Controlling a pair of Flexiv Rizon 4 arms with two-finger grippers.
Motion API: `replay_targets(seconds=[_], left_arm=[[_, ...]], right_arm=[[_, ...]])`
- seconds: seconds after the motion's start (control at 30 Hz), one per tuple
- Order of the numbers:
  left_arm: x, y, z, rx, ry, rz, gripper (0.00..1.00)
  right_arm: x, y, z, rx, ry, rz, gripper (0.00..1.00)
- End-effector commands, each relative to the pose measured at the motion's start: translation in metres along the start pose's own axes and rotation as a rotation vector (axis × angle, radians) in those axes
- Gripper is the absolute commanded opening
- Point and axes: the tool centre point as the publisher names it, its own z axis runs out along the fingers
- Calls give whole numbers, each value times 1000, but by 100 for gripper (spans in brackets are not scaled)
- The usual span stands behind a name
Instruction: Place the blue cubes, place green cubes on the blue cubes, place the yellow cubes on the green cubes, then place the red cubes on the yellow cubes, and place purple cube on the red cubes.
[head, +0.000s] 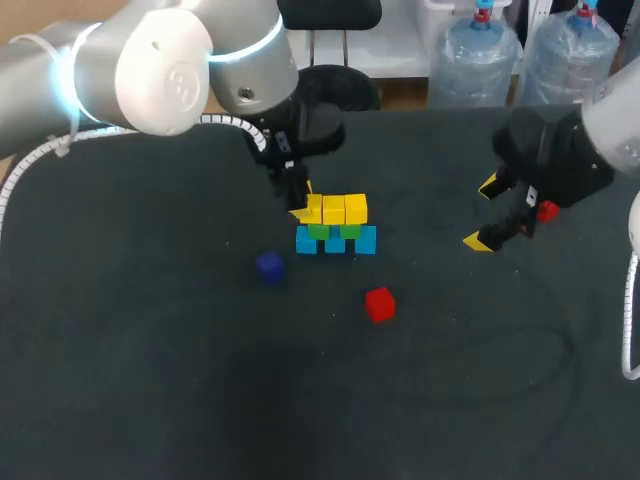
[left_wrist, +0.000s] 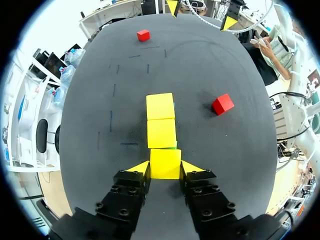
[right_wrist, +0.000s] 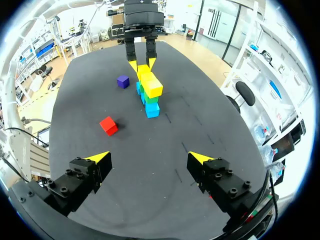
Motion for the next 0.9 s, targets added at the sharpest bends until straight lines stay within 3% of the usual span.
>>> replay_targets(seconds=[0.03,0.9], left_arm=[[-2,3,0,6,7,0,0],[-2,4,2,6,9,-2,0]], right_arm=[[0,-1,1,-2,-2,-1,100],[0,-1,1,-2,-2,-1,100]])
